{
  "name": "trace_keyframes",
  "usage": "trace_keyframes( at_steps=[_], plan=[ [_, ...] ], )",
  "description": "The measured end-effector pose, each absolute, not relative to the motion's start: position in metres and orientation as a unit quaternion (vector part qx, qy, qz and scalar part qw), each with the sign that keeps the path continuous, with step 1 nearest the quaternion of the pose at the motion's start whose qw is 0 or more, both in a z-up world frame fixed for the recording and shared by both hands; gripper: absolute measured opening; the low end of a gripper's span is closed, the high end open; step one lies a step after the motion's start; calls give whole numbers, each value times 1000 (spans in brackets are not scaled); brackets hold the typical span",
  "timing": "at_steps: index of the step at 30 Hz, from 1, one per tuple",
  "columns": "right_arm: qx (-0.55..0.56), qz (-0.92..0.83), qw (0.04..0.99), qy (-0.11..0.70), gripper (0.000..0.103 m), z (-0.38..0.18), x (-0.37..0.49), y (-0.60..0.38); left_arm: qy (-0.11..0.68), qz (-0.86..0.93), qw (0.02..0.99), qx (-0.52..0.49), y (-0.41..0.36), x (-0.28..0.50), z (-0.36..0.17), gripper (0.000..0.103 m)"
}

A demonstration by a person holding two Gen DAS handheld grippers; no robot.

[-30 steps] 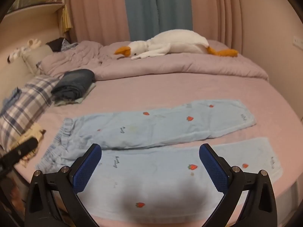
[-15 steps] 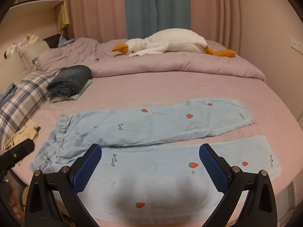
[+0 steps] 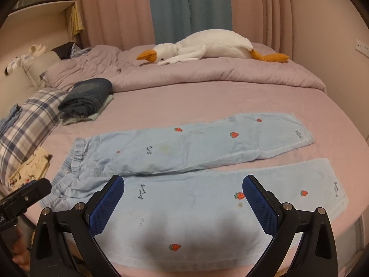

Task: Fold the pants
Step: 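Move both open grippers over the light blue strawberry-print jeans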

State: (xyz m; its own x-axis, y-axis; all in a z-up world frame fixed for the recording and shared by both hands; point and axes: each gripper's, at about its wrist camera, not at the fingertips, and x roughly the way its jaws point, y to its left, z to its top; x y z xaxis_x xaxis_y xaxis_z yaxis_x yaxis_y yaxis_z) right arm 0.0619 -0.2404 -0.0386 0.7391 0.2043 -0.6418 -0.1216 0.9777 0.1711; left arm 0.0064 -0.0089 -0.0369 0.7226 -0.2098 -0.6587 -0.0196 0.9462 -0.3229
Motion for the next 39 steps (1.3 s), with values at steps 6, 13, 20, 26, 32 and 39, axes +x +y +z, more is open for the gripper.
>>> trace_keyframes(
  at_steps=[6,13,20,26,32,39],
  plan=[
    [61,87,930,353,102,-41,61,-243,379,-51,912,-151,-11,9,-40,102],
    [67,88,928,355,102,-42,60,-246,378,-55,912,-146,-13,10,-39,102],
    [69,86,928,355,102,-41,62,-249,385,-51,911,-140,-16,10,-42,102],
    [73,84,928,355,102,-43,61,-252,389,-50,909,-139,-17,10,-42,102],
    [72,77,929,355,102,-46,58,-254,395,-53,907,-137,-19,12,-44,102],
    [76,75,929,354,102,-46,58,-257,401,-57,904,-134,-22,13,-46,102]
  ],
)
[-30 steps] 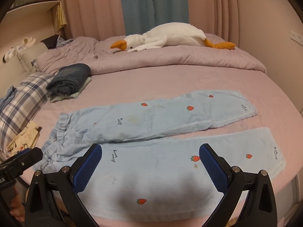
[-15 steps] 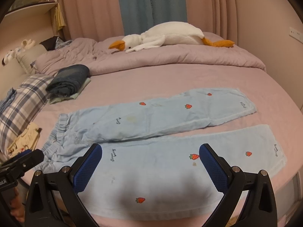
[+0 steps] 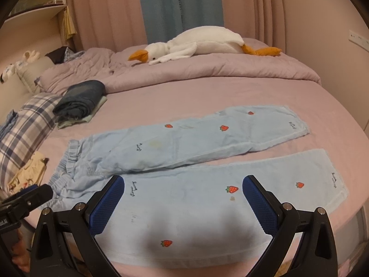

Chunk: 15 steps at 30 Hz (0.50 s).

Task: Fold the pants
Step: 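Move both open grippers over the light blue strawberry-print jeans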

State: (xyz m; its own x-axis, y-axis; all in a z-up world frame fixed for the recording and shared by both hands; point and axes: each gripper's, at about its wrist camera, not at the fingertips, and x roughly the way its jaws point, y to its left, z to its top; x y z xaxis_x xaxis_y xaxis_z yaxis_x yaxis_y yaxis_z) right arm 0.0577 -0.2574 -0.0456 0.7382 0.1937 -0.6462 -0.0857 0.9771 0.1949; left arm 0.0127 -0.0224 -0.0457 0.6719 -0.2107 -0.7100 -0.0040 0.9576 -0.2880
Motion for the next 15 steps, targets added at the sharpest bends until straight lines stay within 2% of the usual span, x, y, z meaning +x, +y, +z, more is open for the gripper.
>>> trace_keyframes(
  at_steps=[15],
  plan=[
    [83,70,927,360,102,-50,56,-262,411,-55,901,-129,-26,14,-49,102]
  ],
)
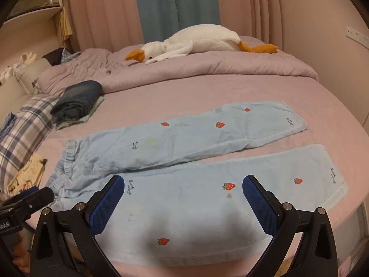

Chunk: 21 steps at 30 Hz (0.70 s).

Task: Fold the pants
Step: 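Move both open grippers over the light blue strawberry-print jeans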

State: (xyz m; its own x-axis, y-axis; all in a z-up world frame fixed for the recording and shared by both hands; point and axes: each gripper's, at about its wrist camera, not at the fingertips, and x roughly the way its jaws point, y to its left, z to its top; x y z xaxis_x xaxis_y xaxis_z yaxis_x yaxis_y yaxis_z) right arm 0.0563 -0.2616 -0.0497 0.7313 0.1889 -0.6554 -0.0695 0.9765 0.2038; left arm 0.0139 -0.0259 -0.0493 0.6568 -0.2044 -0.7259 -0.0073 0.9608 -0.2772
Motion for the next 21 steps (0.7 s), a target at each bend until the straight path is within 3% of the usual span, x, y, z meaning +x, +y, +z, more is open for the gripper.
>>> trace_keyframes(
  at_steps=[21],
  plan=[
    [107,59,922,367,102,-53,56,-273,431,-50,893,-121,-24,19,-58,102]
  ],
)
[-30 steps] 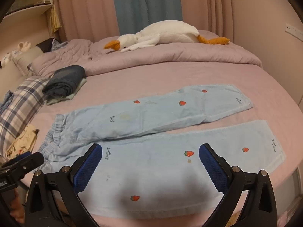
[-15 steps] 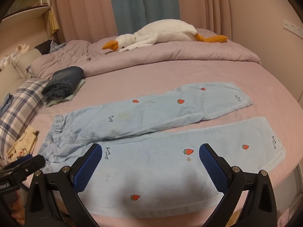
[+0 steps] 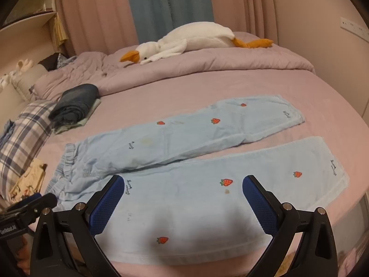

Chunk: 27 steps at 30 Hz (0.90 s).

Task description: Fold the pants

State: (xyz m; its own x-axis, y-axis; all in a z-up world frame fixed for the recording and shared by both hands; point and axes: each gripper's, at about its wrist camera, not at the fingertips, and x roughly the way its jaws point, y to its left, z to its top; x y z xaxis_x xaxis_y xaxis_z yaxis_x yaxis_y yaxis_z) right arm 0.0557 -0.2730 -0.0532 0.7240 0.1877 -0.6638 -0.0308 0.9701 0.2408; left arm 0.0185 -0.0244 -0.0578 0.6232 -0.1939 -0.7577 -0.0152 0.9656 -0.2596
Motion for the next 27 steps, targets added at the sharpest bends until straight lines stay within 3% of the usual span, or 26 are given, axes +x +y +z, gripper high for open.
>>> trace_keyframes(
  at_steps=[27],
  plan=[
    [132,26,916,379,102,-65,55,-299,451,-58,882,-122,-29,28,-67,98]
  ],
)
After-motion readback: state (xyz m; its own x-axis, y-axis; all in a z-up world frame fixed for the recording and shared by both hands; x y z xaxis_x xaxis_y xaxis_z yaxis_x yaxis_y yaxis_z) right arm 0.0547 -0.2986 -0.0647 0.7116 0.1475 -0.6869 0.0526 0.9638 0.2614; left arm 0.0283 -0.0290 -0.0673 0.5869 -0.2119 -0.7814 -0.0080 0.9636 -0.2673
